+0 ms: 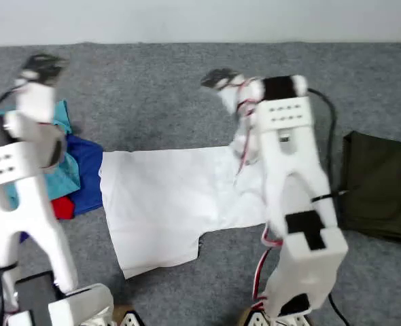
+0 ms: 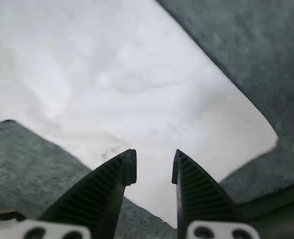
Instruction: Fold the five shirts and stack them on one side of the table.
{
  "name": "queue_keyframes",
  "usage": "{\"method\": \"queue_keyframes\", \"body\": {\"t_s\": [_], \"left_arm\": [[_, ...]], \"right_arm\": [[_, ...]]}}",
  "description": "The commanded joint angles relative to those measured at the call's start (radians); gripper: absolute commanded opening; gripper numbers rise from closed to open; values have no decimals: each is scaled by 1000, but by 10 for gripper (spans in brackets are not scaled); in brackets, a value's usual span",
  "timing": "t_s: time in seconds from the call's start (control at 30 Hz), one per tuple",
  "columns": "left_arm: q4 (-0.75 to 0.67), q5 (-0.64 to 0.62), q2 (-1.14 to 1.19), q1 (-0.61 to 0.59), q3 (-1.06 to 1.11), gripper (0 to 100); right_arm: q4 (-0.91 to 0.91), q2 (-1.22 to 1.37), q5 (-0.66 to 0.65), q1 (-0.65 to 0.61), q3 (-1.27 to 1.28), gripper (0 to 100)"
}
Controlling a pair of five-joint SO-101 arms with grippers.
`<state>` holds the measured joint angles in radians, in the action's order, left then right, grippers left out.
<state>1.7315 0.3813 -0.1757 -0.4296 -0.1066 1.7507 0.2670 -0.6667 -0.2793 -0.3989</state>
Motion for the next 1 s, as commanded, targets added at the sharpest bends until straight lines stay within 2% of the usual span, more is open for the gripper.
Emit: {"method": "queue_keyframes", "body": {"t_s": [0.0, 0.13, 0.37, 0.5, 0.63, 0.8, 0.97], "left_arm": [[21, -5, -48, -146, -2, 24], [21, 58, -43, -287, 1, 24], [20, 138, -41, -436, 1, 25], [20, 169, -48, -496, 1, 25], [20, 190, -48, -540, -1, 25], [20, 207, -48, -566, -4, 25], [20, 207, -48, -572, -4, 25]], "right_arm": [[42, -130, -12, -151, 98, 146], [4, -193, 3, -355, 256, 247], [-197, -222, 86, -713, 483, 251], [-332, -219, 126, -852, 577, 251], [-469, -217, 138, -921, 664, 251], [-633, -189, 135, -944, 763, 250], [-659, -33, 133, -938, 723, 248]]}}
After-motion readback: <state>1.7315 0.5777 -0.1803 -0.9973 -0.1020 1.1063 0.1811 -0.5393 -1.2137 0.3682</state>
